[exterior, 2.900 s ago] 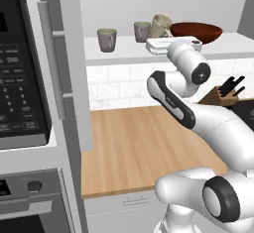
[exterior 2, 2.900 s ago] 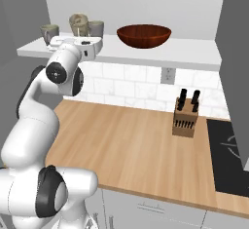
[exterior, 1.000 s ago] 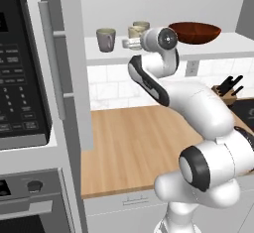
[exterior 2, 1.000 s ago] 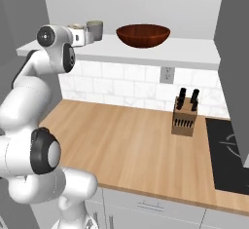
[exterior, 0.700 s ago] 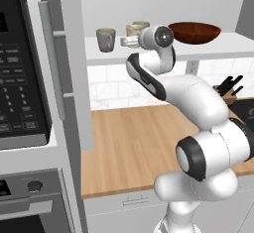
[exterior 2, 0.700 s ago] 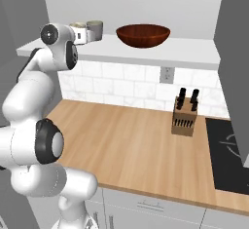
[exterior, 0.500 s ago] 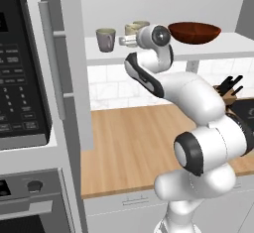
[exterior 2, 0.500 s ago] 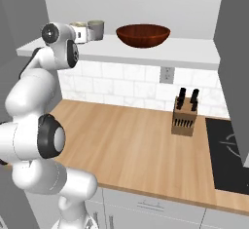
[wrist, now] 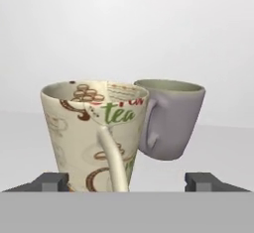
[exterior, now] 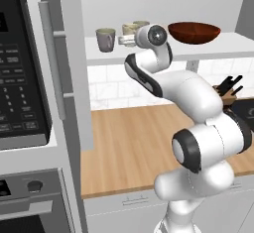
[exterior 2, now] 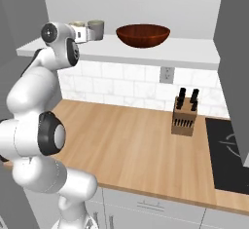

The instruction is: Gather all objects into one cabinet and sort the glasses and bowls to opposite sides.

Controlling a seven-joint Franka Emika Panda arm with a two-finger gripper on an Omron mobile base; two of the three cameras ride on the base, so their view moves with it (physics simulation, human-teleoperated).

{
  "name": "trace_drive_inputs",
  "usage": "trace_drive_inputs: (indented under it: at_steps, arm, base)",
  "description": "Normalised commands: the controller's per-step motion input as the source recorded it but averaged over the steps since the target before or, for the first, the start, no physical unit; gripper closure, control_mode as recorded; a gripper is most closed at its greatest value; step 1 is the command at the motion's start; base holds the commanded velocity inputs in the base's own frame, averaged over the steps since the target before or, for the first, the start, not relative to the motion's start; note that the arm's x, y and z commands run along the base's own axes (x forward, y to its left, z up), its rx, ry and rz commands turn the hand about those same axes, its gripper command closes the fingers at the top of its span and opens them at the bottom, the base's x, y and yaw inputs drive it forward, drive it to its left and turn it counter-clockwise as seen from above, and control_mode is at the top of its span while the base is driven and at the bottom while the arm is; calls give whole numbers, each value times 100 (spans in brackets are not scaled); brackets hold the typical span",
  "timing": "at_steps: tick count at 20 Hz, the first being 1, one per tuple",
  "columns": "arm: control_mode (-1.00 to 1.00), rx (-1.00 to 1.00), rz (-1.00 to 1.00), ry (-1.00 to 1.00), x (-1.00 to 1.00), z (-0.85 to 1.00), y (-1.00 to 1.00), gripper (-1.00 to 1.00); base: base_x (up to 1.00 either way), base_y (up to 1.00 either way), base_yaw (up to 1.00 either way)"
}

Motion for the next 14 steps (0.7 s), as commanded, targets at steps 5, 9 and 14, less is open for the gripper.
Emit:
trace_drive_inputs:
  at_steps: [5, 9, 14]
  arm:
    - [-100, 0, -10, -1, -47, 0, -15, -100]
    - [-100, 0, -12, -5, -89, 0, -20, -100]
    - [-100, 0, -13, -5, -100, 0, -28, -100]
  base:
    - [0, 0, 0]
    - [0, 0, 0]
    - [0, 0, 0]
